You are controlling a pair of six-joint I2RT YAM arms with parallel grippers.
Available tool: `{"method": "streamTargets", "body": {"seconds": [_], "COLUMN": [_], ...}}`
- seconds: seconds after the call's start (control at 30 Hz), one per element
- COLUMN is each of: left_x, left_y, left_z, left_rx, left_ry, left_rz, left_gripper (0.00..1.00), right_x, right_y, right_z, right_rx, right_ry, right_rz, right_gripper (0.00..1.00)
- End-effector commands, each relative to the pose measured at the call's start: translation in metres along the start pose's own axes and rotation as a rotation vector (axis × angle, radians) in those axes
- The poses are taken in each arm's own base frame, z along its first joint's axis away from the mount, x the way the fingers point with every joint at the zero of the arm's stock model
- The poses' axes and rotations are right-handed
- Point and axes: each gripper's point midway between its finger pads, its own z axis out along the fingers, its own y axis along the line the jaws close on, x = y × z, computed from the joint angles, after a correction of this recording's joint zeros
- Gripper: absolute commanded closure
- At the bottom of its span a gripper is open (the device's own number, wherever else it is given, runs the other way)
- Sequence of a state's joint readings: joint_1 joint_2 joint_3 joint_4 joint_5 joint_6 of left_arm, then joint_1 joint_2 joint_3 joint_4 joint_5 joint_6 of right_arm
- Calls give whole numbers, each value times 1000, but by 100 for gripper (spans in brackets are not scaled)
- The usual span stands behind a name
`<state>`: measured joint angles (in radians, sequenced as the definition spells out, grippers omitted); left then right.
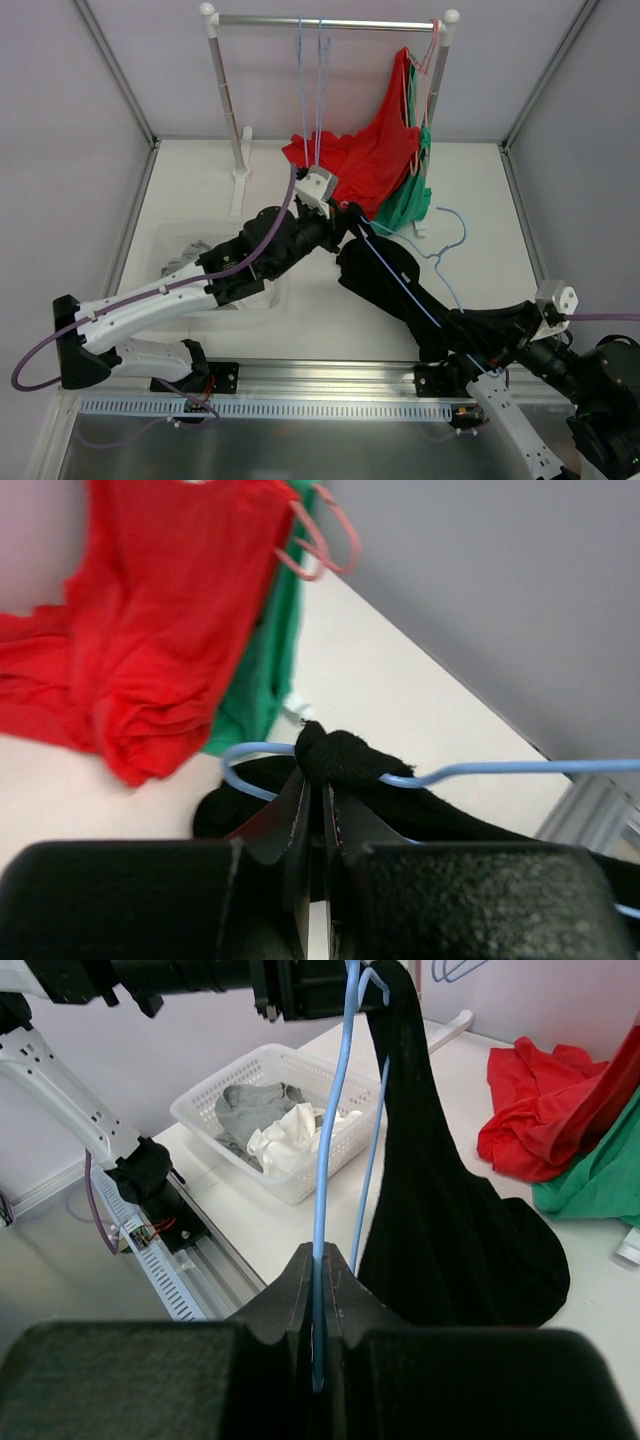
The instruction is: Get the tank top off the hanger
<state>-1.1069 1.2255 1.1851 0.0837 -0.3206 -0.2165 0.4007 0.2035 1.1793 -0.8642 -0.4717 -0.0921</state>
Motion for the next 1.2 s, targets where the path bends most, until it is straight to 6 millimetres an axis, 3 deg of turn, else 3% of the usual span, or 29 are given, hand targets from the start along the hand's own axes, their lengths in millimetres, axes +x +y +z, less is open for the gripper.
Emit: {"method": "streamTargets", "body": {"seconds": [0.0, 0.07, 0.3, 0.47, 0.53, 0.7, 0.73, 0.9, 0.93, 1.0, 1.03, 1.07, 1.1, 1.13, 1.17], "left_x": [-46, -51, -50, -48, -44, -26, -15, 9, 18, 30, 40, 46, 56, 67, 73], "left_y": [40, 59, 88, 88, 76, 43, 29, -30, -45, -54, -56, -63, -64, -64, -62], "left_z": [-34, -49, -74, -79, -74, -67, -66, -72, -77, -78, -78, -81, -79, -78, -75], "left_rx": [-202, -290, -415, -403, -329, -131, -47, 305, 398, 458, 477, 516, 525, 528, 512], "left_ry": [-158, -168, -160, -158, -139, -81, -50, 11, 31, 65, 88, 109, 137, 166, 183], "left_rz": [-49, -44, 4, -12, -12, -43, -44, -37, -34, -41, -44, -54, -56, -62, -74], "left_gripper": [100, 100, 100, 100, 100, 100, 100, 100, 100, 100, 100, 100, 100, 100, 100], "right_x": [-5, -3, -6, -8, -9, -35, -51, -72, -91, -90, -109, -114, -108, -124, -127], "right_y": [12, 22, 50, 51, 49, 41, 36, 12, 15, 2, 6, 5, -8, -5, -6], "right_z": [2, 1, -11, -16, -16, -19, -24, -8, -15, 3, -7, -7, 11, 1, 4], "right_rx": [-88, -148, -306, -294, -282, -203, -150, -103, -117, -127, -148, -169, -156, -183, -206], "right_ry": [-21, -13, -51, -90, -110, -282, -375, -619, -734, -776, -892, -935, -929, -1032, -1056], "right_rz": [-69, -92, -172, -199, -196, -221, -218, -92, -107, -42, -62, -35, -6, -23, -6], "right_gripper": [100, 100, 100, 100, 100, 100, 100, 100, 100, 100, 100, 100, 100, 100, 100]}}
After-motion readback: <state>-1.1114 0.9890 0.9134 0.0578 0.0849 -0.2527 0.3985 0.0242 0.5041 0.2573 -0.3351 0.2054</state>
